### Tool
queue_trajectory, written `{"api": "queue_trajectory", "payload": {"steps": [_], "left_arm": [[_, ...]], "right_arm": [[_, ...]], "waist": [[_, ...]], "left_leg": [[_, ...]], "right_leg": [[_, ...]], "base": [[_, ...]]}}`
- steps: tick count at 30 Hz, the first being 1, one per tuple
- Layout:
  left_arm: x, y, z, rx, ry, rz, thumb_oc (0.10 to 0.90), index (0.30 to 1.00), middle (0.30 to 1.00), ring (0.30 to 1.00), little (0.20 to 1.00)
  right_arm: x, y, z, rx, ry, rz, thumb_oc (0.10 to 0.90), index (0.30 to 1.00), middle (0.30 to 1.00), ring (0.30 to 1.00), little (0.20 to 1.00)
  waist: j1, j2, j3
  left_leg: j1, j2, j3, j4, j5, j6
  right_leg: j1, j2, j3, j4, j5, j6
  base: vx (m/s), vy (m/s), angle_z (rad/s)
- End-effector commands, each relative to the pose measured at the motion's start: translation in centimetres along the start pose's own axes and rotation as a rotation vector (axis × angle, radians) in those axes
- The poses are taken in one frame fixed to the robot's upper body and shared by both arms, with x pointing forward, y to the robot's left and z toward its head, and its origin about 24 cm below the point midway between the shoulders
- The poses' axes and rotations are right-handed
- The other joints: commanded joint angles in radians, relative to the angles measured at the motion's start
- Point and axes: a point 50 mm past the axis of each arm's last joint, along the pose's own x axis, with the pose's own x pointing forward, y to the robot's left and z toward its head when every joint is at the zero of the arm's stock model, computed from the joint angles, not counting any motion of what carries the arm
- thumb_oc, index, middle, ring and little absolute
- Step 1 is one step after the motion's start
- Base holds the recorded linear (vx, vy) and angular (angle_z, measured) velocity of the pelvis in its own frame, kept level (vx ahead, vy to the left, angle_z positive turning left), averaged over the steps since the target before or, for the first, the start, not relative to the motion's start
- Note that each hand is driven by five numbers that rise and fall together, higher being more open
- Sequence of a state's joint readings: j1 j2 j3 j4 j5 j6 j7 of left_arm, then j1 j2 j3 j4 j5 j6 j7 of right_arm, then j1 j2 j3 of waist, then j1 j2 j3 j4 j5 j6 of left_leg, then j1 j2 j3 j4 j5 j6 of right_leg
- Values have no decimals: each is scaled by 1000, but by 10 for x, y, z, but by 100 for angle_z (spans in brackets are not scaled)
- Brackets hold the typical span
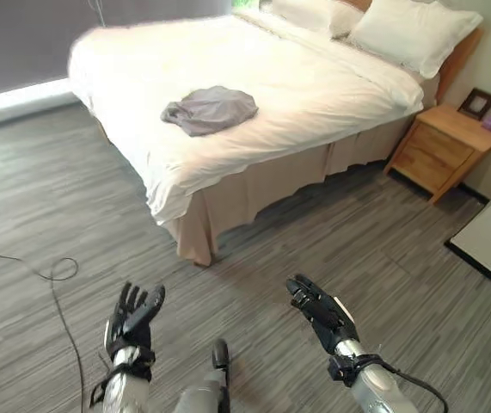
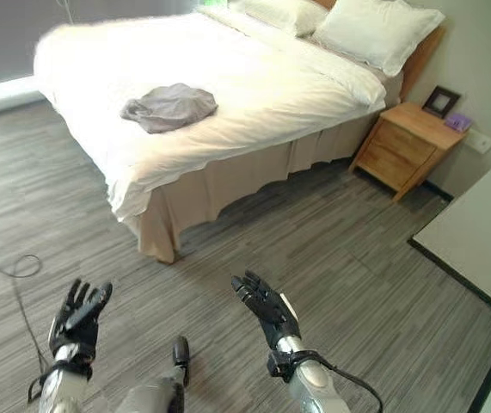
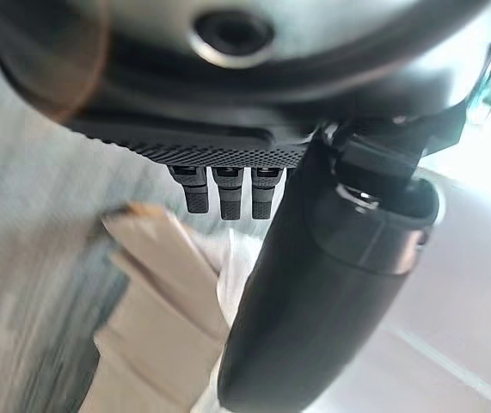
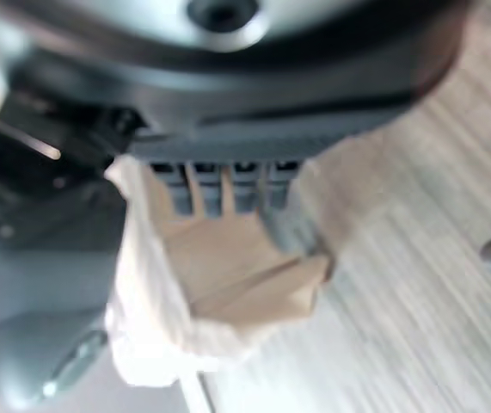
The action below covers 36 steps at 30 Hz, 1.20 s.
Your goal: Pick up bed clothes into laundry basket.
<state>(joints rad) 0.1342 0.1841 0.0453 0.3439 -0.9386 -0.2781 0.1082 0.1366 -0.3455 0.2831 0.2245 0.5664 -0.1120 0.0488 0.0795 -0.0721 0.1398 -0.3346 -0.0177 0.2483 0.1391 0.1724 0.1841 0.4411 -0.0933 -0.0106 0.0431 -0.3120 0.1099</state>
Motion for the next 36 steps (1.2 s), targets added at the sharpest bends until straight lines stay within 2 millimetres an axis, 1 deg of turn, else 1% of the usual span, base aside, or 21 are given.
{"api": "queue_trajectory", "payload": {"steps": [1, 2, 3, 5, 7, 9, 11, 13, 14, 16, 17, 19, 20, 22, 23, 25, 26, 27, 31, 34, 36], "left_arm": [[7, -35, 39, 43, -216, -175, 800, 900, 900, 900, 900], [7, -36, 38, 66, -213, -171, 800, 900, 900, 900, 900], [8, -40, 40, 71, -220, -179, 800, 900, 900, 900, 900], [13, -57, 54, 162, -275, -255, 800, 900, 900, 900, 900], [19, -72, 65, 191, -319, -313, 800, 900, 900, 900, 900], [23, -93, 84, 225, -396, -392, 800, 900, 900, 900, 900], [25, -114, 104, 282, -477, -473, 800, 900, 900, 900, 900], [22, -141, 120, 350, -560, -566, 800, 900, 900, 900, 900], [17, -160, 132, 458, -631, -659, 800, 900, 900, 900, 900], [19, -166, 139, 537, -672, -664, 800, 900, 900, 900, 900], [25, -174, 156, 718, -739, -663, 800, 900, 900, 900, 900], [25, -175, 156, 718, -740, -664, 800, 900, 900, 900, 900], [28, -182, 185, 910, -850, -629, 800, 900, 900, 900, 900], [30, -192, 208, 1076, -924, -600, 800, 900, 900, 900, 900], [30, -206, 235, 1261, -1017, -548, 800, 900, 900, 900, 900], [30, -227, 260, 1376, -1095, -493, 800, 900, 900, 900, 900], [30, -229, 260, 1377, -1097, -496, 800, 900, 900, 900, 900], [31, -235, 276, 1465, -1114, -442, 800, 900, 900, 900, 900], [34, -243, 302, 1583, -1133, -342, 800, 900, 900, 900, 900], [43, -238, 312, 1619, -1072, -283, 800, 900, 900, 900, 900], [60, -228, 318, 1641, -951, -210, 800, 900, 900, 900, 900]], "right_arm": [[6, 17, 50, -24, -258, 89, 800, 900, 900, 900, 900], [6, 18, 48, -23, -257, 86, 800, 900, 900, 900, 900], [6, 18, 47, -12, -254, 70, 800, 900, 900, 900, 900], [5, 15, 45, 46, -268, 41, 800, 900, 900, 900, 900], [5, 12, 49, 14, -278, 36, 800, 900, 900, 900, 900], [2, 7, 54, 4, -301, 27, 800, 900, 900, 900, 900], [-1, -2, 54, -3, -303, 3, 800, 900, 900, 900, 900], [-4, -7, 53, 10, -306, -20, 800, 900, 900, 900, 900], [-11, -11, 53, 28, -315, -23, 800, 900, 900, 900, 900], [-9, -14, 56, 2, -316, -24, 800, 900, 900, 900, 900], [-7, -18, 60, -42, -314, -13, 800, 900, 900, 900, 900], [-7, -18, 60, -41, -316, -14, 800, 900, 900, 900, 900], [-5, -19, 64, -45, -323, -4, 800, 900, 900, 900, 900], [-5, -20, 64, -53, -318, 2, 800, 900, 900, 900, 900], [-6, -20, 62, -63, -305, 19, 800, 900, 900, 900, 900], [-6, -19, 62, -60, -299, 28, 800, 900, 900, 900, 900], [-6, -19, 62, -57, -300, 27, 800, 900, 900, 900, 900], [-8, -20, 57, -56, -280, 30, 800, 900, 900, 900, 900], [-9, -18, 51, -50, -252, 51, 800, 900, 900, 900, 900], [-12, -17, 47, -41, -231, 67, 800, 900, 900, 900, 900], [-13, -12, 41, -35, -202, 103, 800, 900, 900, 900, 900]], "waist": [[6, 25, -103], [6, 3, -106], [4, 12, -97], [-57, 33, -67], [-106, 68, -55], [-160, 85, -47], [-196, 82, -44], [-227, 60, -44], [-248, 39, -63], [-241, 31, -80], [-241, 40, -93], [-241, 39, -92], [-234, 50, -103], [-232, 58, -113], [-232, 71, -123], [-236, 82, -122], [-234, 80, -122], [-238, 91, -123], [-241, 102, -122], [-250, 109, -120], [-270, 120, -114]], "left_leg": [[43, 150, 51, -120, 78, -250], [54, 122, 57, -87, 36, -220], [73, 118, 59, -78, 8, -199], [148, 82, 30, -90, -32, -173], [234, 67, -11, -147, -58, -157], [314, 55, -32, -182, -82, -168], [362, 36, -67, -192, -117, -182], [396, 11, -108, -191, -159, -189], [413, -14, -166, -180, -187, -183], [412, -18, -161, -179, -189, -183], [409, -14, -167, -179, -190, -186], [410, -14, -168, -178, -191, -186], [411, -10, -173, -179, -194, -188], [411, -6, -179, -187, -191, -192], [411, 0, -182, -204, -181, -198], [401, 6, -193, -219, -168, -208], [400, 6, -194, -218, -168, -208], [397, 8, -196, -223, -166, -211], [391, 12, -194, -226, -163, -216], [388, 14, -187, -226, -163, -218], [383, 19, -172, -226, -162, -224]], "right_leg": [[-127, -14, -24, 100, 154, 17], [-154, -52, -14, 253, 304, 51], [-228, -57, -2, 413, 407, 70], [-352, -30, 58, 584, 503, 58], [-490, -1, 40, 649, 399, 26], [-558, -56, -43, 507, 329, 5], [-574, -59, -75, 304, 297, 6], [-550, -34, -20, 98, 303, 31], [-512, -10, 104, 60, 331, 54], [-495, -25, 90, 45, 352, 56], [-487, -12, 106, 29, 344, 51], [-486, -12, 105, 28, 344, 51], [-468, -8, 100, 14, 329, 48], [-456, -6, 99, 2, 322, 46], [-445, -5, 91, -9, 315, 46], [-443, -4, 81, -21, 312, 47], [-444, -4, 81, -21, 312, 47], [-443, -1, 77, -34, 313, 47], [-442, -1, 76, -51, 317, 48], [-443, 0, 81, -53, 318, 49], [-448, 1, 87, -58, 322, 50]], "base": [[648, 241, -73], [540, 270, -54], [504, 289, -21], [455, 280, 1], [457, 252, 64], [450, 155, 86], [426, 31, 70], [485, -24, 132], [492, -35, 169], [304, -49, 145], [148, -35, 92], [98, -23, 26], [149, -43, 1], [166, -58, -17], [115, -68, -17], [72, -72, -7], [60, -63, 12], [36, -32, 20], [47, -29, 5], [26, -20, -12], [0, -14, -11]]}}
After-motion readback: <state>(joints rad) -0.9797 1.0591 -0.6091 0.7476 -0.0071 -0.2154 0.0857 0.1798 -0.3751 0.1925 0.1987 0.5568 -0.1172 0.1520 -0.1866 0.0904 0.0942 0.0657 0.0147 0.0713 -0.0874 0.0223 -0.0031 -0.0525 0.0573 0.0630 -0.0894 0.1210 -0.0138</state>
